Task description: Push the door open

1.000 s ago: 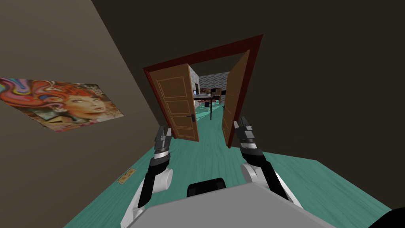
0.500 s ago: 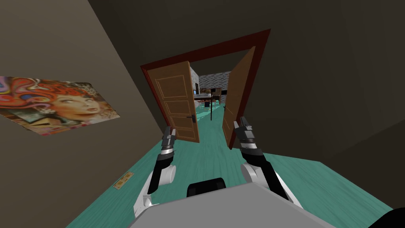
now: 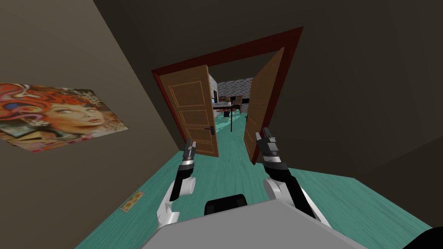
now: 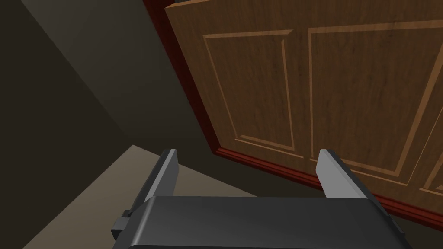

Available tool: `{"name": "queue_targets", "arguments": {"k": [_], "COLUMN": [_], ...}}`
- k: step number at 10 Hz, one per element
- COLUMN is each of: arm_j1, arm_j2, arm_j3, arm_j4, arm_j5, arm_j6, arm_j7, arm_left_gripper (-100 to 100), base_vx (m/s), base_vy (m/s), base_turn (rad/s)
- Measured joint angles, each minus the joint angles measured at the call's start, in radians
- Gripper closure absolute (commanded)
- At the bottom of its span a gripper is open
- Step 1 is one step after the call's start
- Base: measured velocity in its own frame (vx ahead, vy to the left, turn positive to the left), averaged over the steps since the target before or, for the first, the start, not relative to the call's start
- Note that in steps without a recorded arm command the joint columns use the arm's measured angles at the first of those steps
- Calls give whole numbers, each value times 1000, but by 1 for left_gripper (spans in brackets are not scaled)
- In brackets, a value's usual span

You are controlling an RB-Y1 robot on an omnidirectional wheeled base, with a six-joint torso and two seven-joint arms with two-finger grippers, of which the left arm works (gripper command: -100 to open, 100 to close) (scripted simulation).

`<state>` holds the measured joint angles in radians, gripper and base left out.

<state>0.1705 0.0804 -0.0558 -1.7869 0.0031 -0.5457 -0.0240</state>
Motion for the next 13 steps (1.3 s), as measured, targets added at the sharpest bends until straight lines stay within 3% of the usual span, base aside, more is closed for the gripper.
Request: {"name": "queue_targets", "arguments": {"k": [4, 8, 13], "arm_j1": [-49, -125, -206], "arm_j2": [1, 11, 0], "arm_j3": [-6, -10, -19], "arm_j4": [84, 215, 346], "arm_j5": [-1, 3, -1], "arm_j6": [12, 13, 32], "arm_j7": [10, 32, 40], "arm_left_gripper": [-100, -100, -100], "base_vx": [56, 84, 69], "base_vy": [27, 52, 46], "base_turn": [-7, -16, -12]}}
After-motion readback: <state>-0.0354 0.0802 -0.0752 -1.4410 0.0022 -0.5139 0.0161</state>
